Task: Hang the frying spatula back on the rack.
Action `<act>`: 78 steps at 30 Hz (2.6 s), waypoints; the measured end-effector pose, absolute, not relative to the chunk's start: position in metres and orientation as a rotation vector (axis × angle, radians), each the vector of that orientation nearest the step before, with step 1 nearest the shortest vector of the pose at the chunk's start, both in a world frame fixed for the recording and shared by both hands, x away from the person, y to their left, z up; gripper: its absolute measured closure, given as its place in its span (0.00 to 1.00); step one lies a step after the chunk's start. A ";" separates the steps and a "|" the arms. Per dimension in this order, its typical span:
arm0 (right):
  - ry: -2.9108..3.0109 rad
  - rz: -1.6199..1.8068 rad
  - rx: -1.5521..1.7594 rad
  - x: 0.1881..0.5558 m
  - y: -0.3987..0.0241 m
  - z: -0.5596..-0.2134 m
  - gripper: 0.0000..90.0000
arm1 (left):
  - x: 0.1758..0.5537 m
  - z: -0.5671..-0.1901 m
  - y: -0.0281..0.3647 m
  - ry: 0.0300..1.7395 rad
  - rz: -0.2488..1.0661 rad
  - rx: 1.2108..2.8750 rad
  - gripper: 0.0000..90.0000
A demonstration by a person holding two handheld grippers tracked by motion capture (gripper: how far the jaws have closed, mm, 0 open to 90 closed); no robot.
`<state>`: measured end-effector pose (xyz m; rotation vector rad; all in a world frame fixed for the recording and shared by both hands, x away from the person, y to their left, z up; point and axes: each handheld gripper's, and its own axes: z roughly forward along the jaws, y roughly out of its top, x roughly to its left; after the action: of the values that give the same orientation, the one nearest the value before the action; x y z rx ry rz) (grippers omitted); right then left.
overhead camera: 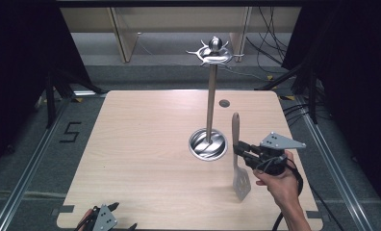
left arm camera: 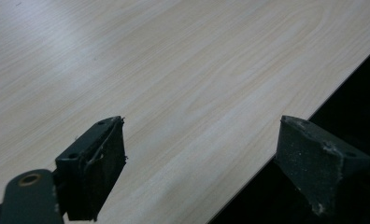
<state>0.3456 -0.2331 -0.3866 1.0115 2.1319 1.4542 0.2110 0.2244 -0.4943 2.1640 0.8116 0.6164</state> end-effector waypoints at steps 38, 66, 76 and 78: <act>2.075 1.437 0.848 0.378 -0.206 -0.309 0.83 | 0.207 -0.494 0.225 0.820 0.612 2.156 0.17; 2.062 1.366 0.874 0.406 -0.191 -0.278 0.83 | 0.207 -0.493 0.225 0.819 0.607 2.143 0.17; 2.088 1.343 0.873 0.409 -0.186 -0.271 0.83 | 0.206 -0.492 0.225 0.823 0.591 2.160 0.17; 2.097 1.333 0.874 0.409 -0.186 -0.270 0.83 | 0.205 -0.493 0.224 0.840 0.582 2.150 0.17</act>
<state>0.4092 -0.1858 -0.2702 0.8744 2.0973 1.3330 0.2048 0.2241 -0.4926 2.1496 0.8399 0.5819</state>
